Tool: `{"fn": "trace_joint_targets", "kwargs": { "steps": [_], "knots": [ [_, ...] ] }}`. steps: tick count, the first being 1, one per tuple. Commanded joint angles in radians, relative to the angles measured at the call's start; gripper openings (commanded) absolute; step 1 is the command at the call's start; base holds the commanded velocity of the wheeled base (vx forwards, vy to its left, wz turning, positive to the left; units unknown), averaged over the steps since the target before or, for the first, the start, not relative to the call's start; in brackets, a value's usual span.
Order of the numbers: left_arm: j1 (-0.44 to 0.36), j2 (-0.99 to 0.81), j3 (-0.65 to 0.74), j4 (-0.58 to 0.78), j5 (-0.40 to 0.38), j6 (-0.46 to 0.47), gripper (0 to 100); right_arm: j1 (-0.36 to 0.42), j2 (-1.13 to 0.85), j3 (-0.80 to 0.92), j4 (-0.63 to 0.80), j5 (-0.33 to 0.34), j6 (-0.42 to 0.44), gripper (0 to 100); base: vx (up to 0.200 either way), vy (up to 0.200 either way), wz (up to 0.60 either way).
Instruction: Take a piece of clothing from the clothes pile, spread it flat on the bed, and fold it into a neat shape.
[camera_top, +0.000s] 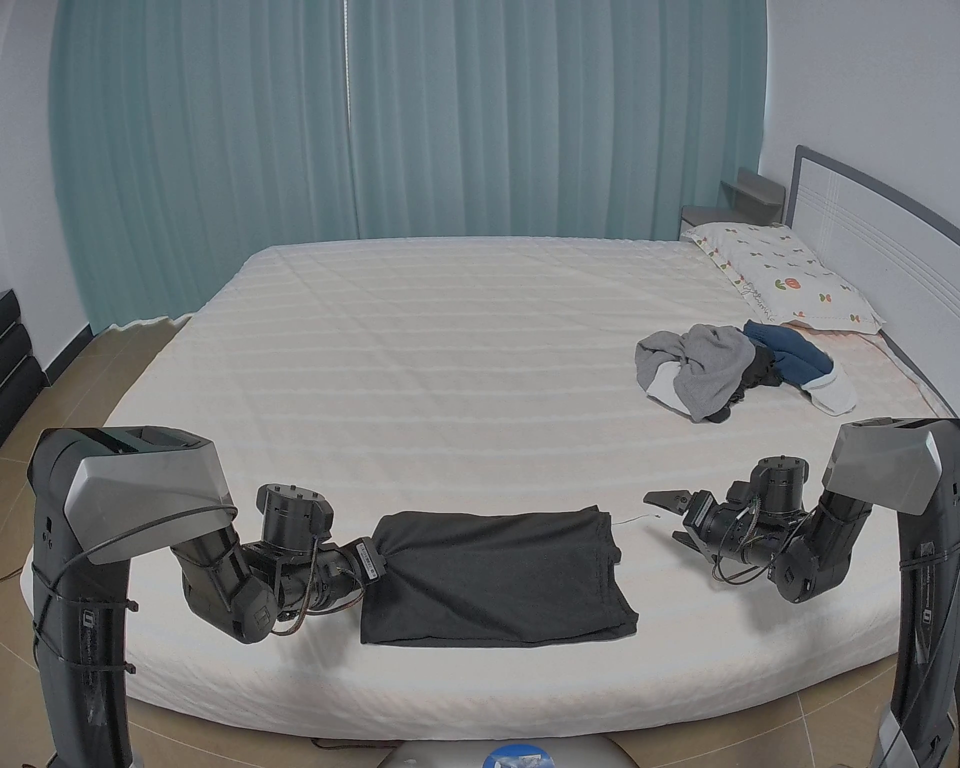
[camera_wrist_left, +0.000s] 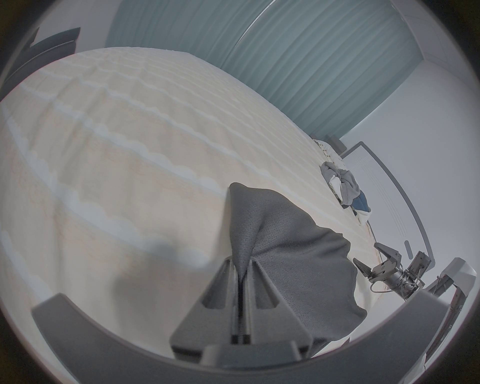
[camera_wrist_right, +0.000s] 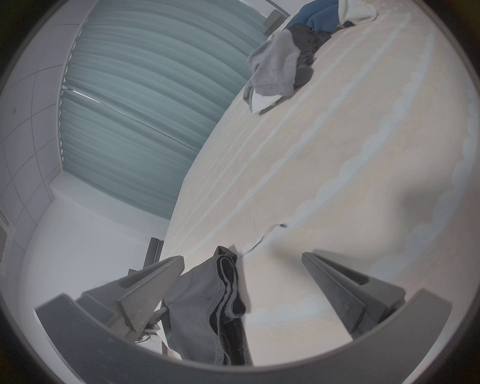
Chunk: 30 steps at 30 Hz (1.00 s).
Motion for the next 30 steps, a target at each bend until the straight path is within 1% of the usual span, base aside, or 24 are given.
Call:
{"fn": "trace_joint_targets", "kwargs": {
  "steps": [1,14,21,30],
  "knots": [
    [0.004,-0.001,0.004,0.000,0.000,0.000,0,-0.003,-0.001,0.000,0.000,0.000,0.000,100,0.000,0.200,0.00],
    [0.004,-0.018,0.024,0.008,0.001,0.004,0,-0.006,-0.002,0.000,0.000,0.000,0.000,100,0.000,0.200,0.00],
    [0.000,-0.044,0.024,0.077,0.001,0.006,0,-0.009,-0.005,0.000,0.000,0.000,0.000,100,0.000,0.200,0.00],
    [-0.010,-0.039,0.042,0.083,0.007,0.008,0,-0.009,-0.007,0.005,0.000,0.000,0.000,100,0.000,0.000,0.00]
  ]
}}
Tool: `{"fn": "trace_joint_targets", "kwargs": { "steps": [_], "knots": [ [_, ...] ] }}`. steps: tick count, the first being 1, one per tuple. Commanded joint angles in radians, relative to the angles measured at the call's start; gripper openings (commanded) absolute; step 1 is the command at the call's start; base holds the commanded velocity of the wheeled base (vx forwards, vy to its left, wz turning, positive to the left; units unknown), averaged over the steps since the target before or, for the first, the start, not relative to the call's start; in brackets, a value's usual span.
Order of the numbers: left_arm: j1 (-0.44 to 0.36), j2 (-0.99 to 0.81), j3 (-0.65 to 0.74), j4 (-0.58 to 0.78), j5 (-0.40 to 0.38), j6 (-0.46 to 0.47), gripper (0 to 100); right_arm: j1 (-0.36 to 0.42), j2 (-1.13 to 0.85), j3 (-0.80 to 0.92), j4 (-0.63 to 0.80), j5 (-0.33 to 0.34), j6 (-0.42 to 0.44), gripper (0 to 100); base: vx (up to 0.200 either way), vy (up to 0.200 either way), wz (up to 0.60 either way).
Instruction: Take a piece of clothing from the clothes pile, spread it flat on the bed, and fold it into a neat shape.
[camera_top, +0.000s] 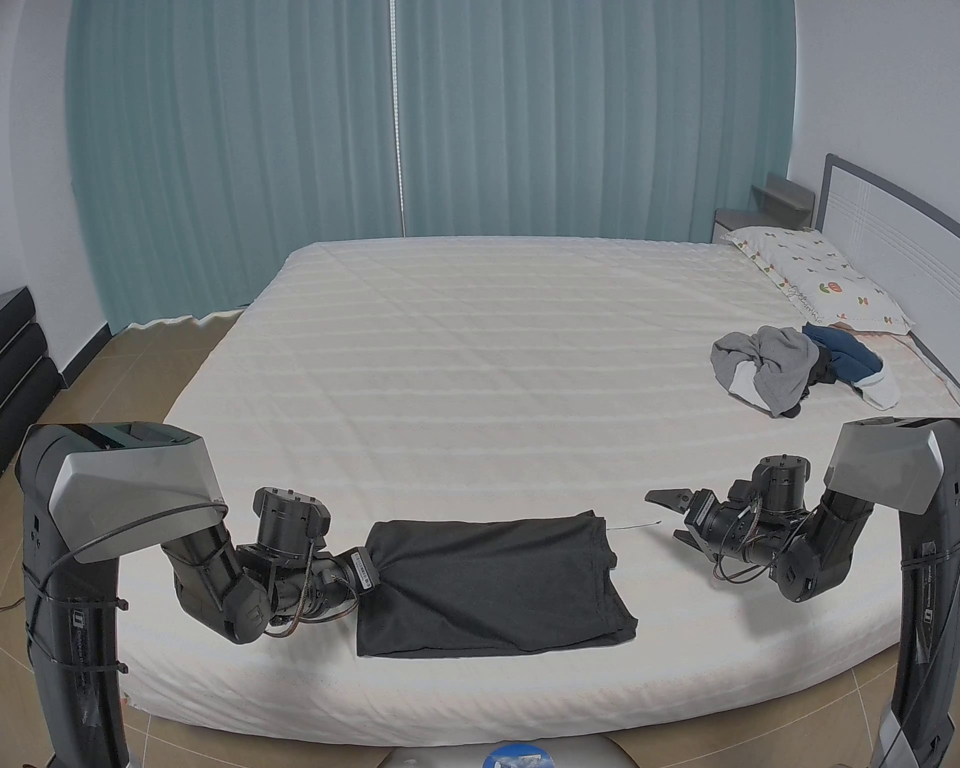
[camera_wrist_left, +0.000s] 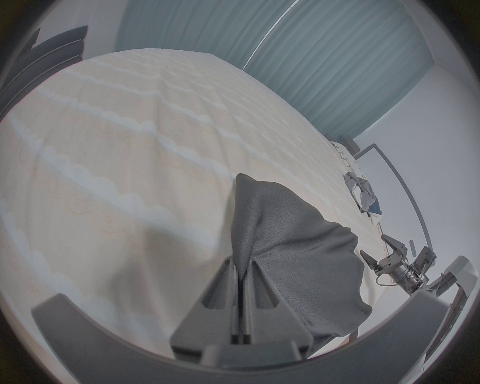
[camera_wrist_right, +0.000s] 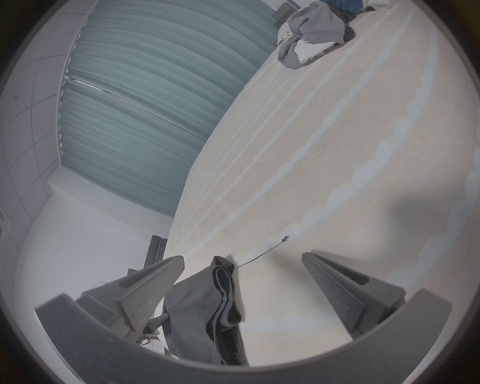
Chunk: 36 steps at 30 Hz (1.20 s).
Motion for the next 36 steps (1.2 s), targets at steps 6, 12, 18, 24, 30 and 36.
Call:
{"fn": "trace_joint_targets", "kwargs": {
  "steps": [6,12,18,24,30,36],
  "knots": [
    [-0.015,-0.006,0.027,0.002,0.000,-0.001,100,0.000,-0.001,0.002,0.000,0.000,0.000,100,0.000,0.000,0.00],
    [-0.015,-0.006,0.024,-0.006,0.000,-0.005,100,-0.003,-0.009,0.002,0.000,0.000,0.000,100,0.000,0.000,0.00],
    [0.002,-0.051,0.014,-0.001,0.001,-0.007,100,-0.003,-0.045,-0.016,0.009,-0.006,-0.003,100,0.000,0.000,0.00],
    [0.034,-0.183,0.031,-0.003,0.069,-0.005,100,0.003,-0.190,0.016,0.063,-0.010,-0.023,100,0.000,0.000,0.00],
    [0.063,-0.365,0.099,-0.001,0.141,0.001,100,0.003,-0.432,0.231,0.053,-0.090,-0.123,100,0.000,0.000,0.00],
    [0.051,-0.561,0.165,-0.009,0.296,0.010,100,-0.012,-0.705,0.391,0.069,-0.207,-0.232,100,0.000,0.000,0.00]
  ]
}}
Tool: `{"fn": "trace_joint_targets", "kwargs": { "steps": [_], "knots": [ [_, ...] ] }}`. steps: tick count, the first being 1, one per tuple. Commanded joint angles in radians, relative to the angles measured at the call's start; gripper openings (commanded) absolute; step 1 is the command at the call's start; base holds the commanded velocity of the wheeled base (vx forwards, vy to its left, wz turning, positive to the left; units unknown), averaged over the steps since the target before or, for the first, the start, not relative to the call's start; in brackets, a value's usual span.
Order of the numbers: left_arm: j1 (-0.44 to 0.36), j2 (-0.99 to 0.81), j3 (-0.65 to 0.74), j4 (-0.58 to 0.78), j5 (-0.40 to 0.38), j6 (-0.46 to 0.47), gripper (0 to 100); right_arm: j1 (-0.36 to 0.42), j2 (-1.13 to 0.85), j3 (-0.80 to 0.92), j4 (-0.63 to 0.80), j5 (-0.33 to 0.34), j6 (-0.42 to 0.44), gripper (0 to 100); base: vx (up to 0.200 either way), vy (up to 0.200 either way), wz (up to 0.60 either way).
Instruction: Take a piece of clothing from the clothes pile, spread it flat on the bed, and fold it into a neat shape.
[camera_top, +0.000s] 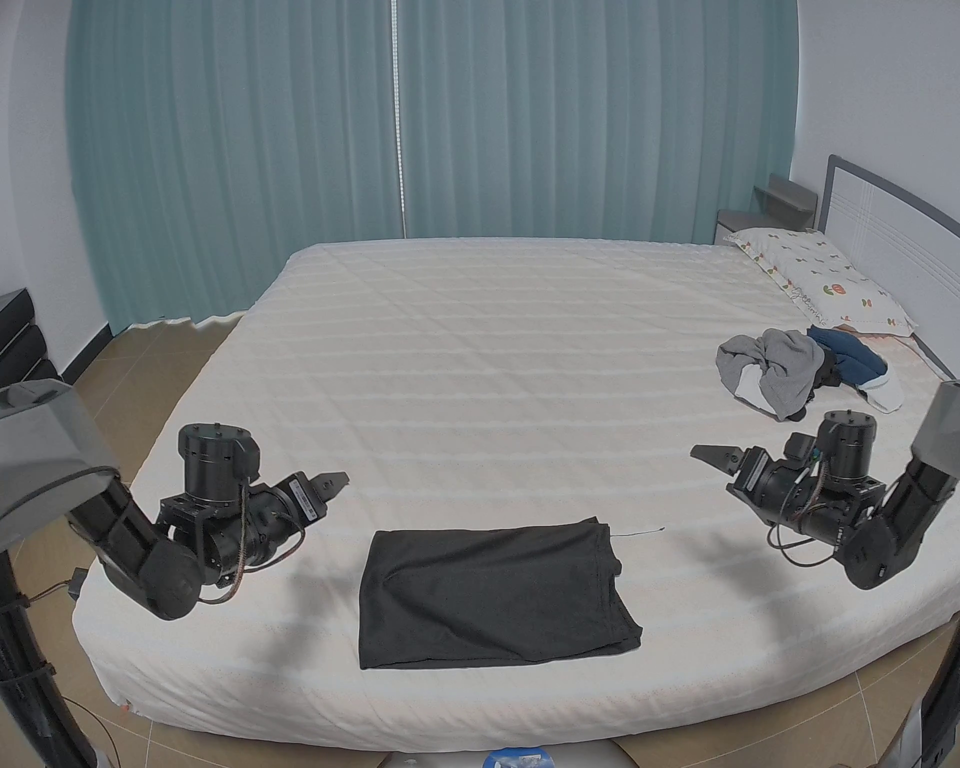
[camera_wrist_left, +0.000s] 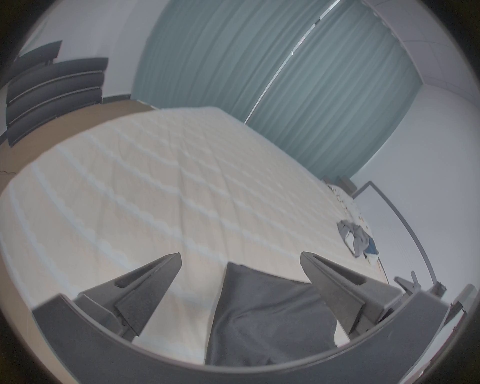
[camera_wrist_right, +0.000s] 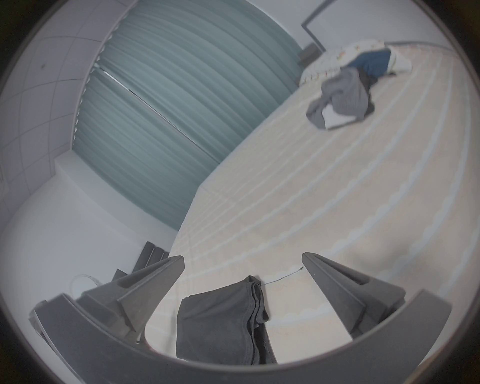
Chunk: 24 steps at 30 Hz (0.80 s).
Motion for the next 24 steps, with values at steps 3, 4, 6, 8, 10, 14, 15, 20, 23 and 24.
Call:
{"fn": "trace_joint_targets", "kwargs": {
  "steps": [3,4,6,8,10,14,15,20,23,24],
  "knots": [
    [0.003,-0.335,0.100,-0.010,0.172,0.038,100,-0.043,-0.442,0.247,0.008,-0.092,-0.196,100,0.000,0.000,0.00],
    [0.006,-0.373,0.110,-0.009,0.181,0.052,100,-0.051,-0.494,0.274,0.009,-0.095,-0.231,100,0.000,0.000,0.00],
    [0.010,-0.436,0.129,-0.007,0.198,0.080,100,-0.065,-0.576,0.313,0.011,-0.107,-0.282,100,0.000,0.000,0.00],
    [0.012,-0.484,0.141,-0.007,0.221,0.107,100,-0.074,-0.631,0.338,0.012,-0.121,-0.322,100,0.000,0.000,0.00],
    [0.012,-0.560,0.159,-0.005,0.273,0.169,100,-0.099,-0.720,0.373,0.014,-0.138,-0.394,100,0.000,0.000,0.00],
    [0.012,-0.671,0.209,0.002,0.314,0.273,100,-0.145,-0.827,0.421,0.034,-0.138,-0.474,100,0.000,0.000,0.00],
    [0.012,-0.702,0.232,0.001,0.316,0.310,100,-0.154,-0.862,0.436,0.051,-0.138,-0.490,100,0.000,0.000,0.00],
    [0.012,-0.843,0.305,0.008,0.348,0.417,100,-0.171,-1.056,0.458,0.178,-0.138,-0.546,100,0.000,0.000,0.00],
    [0.010,-0.919,0.334,0.051,0.412,0.440,100,-0.169,-1.209,0.441,0.328,-0.129,-0.583,100,0.000,0.000,0.00],
    [0.010,-0.933,0.337,0.062,0.422,0.443,100,-0.168,-1.232,0.438,0.356,-0.127,-0.590,100,0.000,0.000,0.00]
  ]
}}
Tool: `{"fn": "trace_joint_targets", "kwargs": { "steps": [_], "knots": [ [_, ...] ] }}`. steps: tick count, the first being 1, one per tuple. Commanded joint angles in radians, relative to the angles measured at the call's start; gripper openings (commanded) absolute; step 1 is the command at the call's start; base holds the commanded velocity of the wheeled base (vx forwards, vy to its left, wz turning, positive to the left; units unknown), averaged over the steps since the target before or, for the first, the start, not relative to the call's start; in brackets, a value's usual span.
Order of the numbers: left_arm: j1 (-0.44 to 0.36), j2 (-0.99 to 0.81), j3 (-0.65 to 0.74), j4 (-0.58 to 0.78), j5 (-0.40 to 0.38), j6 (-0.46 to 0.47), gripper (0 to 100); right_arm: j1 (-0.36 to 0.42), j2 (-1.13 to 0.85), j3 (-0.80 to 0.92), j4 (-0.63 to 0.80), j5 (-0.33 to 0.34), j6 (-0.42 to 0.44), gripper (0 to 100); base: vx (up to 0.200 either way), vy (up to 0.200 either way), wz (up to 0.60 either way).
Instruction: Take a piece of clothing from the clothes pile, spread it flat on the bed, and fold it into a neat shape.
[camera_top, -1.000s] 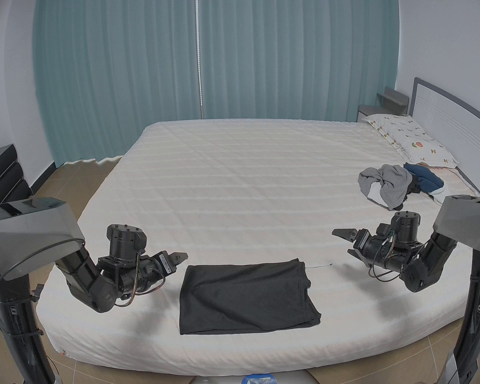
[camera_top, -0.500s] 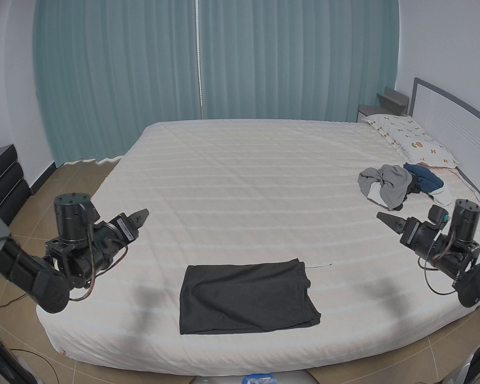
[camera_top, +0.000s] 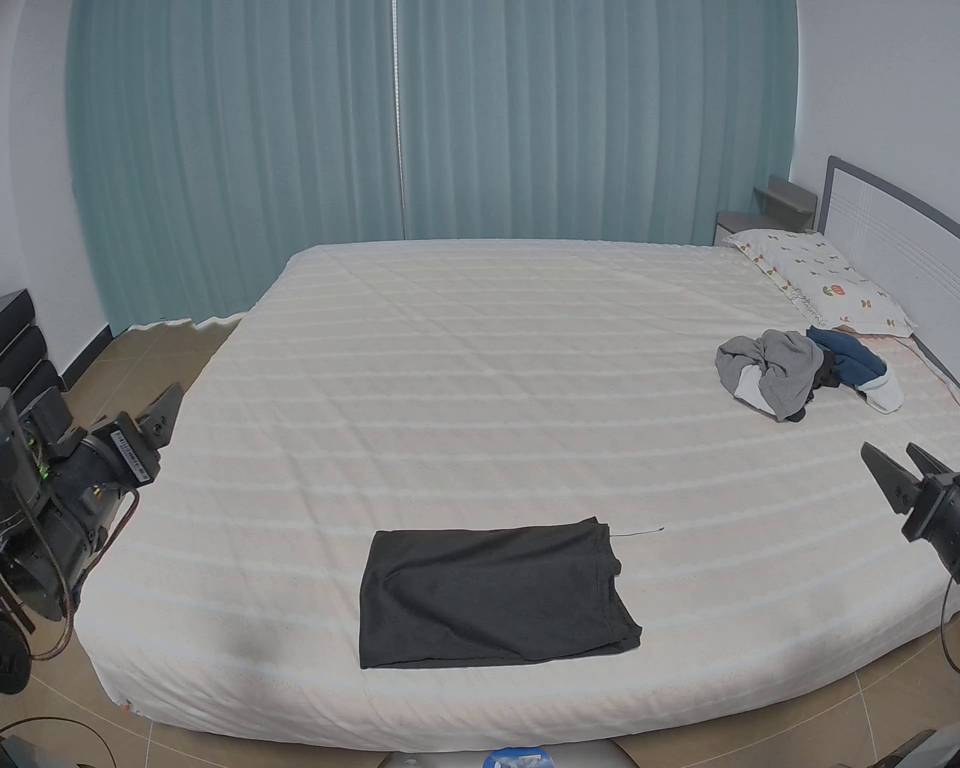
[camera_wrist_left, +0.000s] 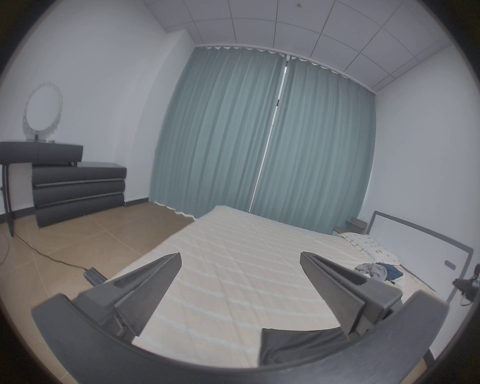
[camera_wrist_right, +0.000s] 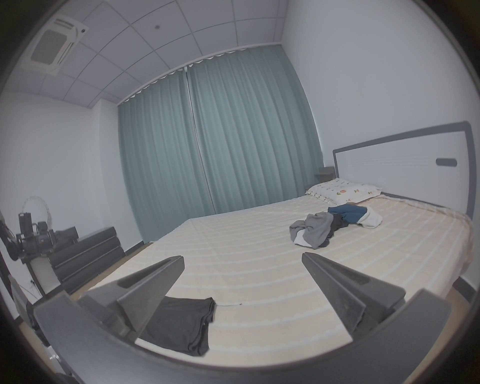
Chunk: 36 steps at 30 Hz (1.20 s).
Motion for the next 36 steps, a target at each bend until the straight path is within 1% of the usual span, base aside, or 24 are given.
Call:
{"fn": "trace_joint_targets", "kwargs": {
  "steps": [1,2,4,5,7,10,11,14,15,19,20,21,22,23,24,25,26,27,28,29,30,32,35,36],
  "knots": [
    [-0.007,-0.257,0.090,0.086,0.099,0.070,100,-0.012,-0.374,-0.001,0.273,0.005,-0.094,100,0.000,0.000,0.00],
    [-0.010,-0.280,0.092,0.104,0.106,0.072,100,-0.009,-0.405,-0.005,0.314,0.006,-0.105,100,0.000,0.000,0.00],
    [-0.010,-0.381,0.089,0.191,0.116,0.077,100,0.003,-0.535,-0.025,0.484,0.025,-0.143,100,0.000,0.000,0.00],
    [-0.010,-0.381,0.089,0.191,0.116,0.077,100,0.003,-0.535,-0.025,0.484,0.025,-0.143,100,0.000,0.000,0.00],
    [-0.005,-0.518,0.080,0.326,0.121,0.104,100,0.038,-0.684,-0.081,0.704,0.048,-0.162,100,0.000,0.000,0.00],
    [0.003,-0.630,0.080,0.425,0.122,0.149,100,0.080,-0.773,-0.133,0.879,0.046,-0.163,100,0.000,0.000,0.00],
    [0.003,-0.695,0.080,0.477,0.124,0.176,100,0.110,-0.827,-0.154,0.974,0.046,-0.163,100,0.000,0.000,0.00],
    [0.016,-0.789,0.080,0.544,0.124,0.208,100,0.169,-0.908,-0.168,1.087,0.045,-0.172,100,0.000,0.000,0.00],
    [0.042,-0.834,0.083,0.587,0.122,0.219,100,0.199,-0.954,-0.171,1.133,0.043,-0.188,100,0.000,0.000,0.00],
    [0.122,-0.947,0.087,0.701,0.116,0.238,100,0.208,-1.020,-0.159,1.185,0.032,-0.221,100,0.000,0.000,0.00],
    [0.136,-0.995,0.087,0.738,0.116,0.255,100,0.208,-1.018,-0.162,1.184,-0.004,-0.220,100,0.000,0.000,0.00],
    [0.136,-0.995,0.087,0.738,0.116,0.255,100,0.208,-1.018,-0.162,1.184,-0.004,-0.220,100,0.000,0.000,0.00],
    [0.136,-1.058,0.090,0.771,0.116,0.276,100,0.208,-1.018,-0.163,1.182,-0.066,-0.212,100,0.000,0.000,0.00],
    [0.136,-1.058,0.090,0.771,0.116,0.276,100,0.208,-1.018,-0.163,1.182,-0.066,-0.212,100,0.000,0.000,0.00],
    [0.136,-1.123,0.095,0.807,0.116,0.305,100,0.208,-1.017,-0.157,1.182,-0.142,-0.220,100,0.000,0.000,0.00],
    [0.136,-1.128,0.095,0.808,0.116,0.307,100,0.207,-1.017,-0.159,1.182,-0.149,-0.220,100,0.000,0.000,0.00],
    [0.136,-1.163,0.096,0.842,0.116,0.319,100,0.207,-1.017,-0.171,1.193,-0.235,-0.225,100,0.000,0.000,0.00],
    [0.136,-1.176,0.098,0.859,0.116,0.320,100,0.208,-1.014,-0.179,1.196,-0.273,-0.231,100,0.000,0.000,0.00],
    [0.136,-1.179,0.098,0.863,0.116,0.320,100,0.208,-1.012,-0.183,1.196,-0.284,-0.232,100,0.000,0.000,0.00],
    [0.136,-1.185,0.098,0.880,0.116,0.320,100,0.208,-0.998,-0.206,1.199,-0.324,-0.244,100,0.000,0.000,0.00],
    [0.136,-1.185,0.098,0.880,0.116,0.320,100,0.208,-0.998,-0.206,1.199,-0.324,-0.244,100,0.000,0.000,0.00],
    [0.148,-1.186,0.099,0.889,0.116,0.320,100,0.205,-0.974,-0.232,1.215,-0.373,-0.246,100,0.000,0.000,0.00],
    [0.173,-1.188,0.112,0.889,0.116,0.317,100,0.176,-1.014,-0.209,1.282,-0.449,-0.240,100,0.000,0.000,0.00],
    [0.173,-1.188,0.112,0.889,0.116,0.317,100,0.176,-1.014,-0.209,1.282,-0.449,-0.240,100,0.000,0.000,0.00]
  ]
}}
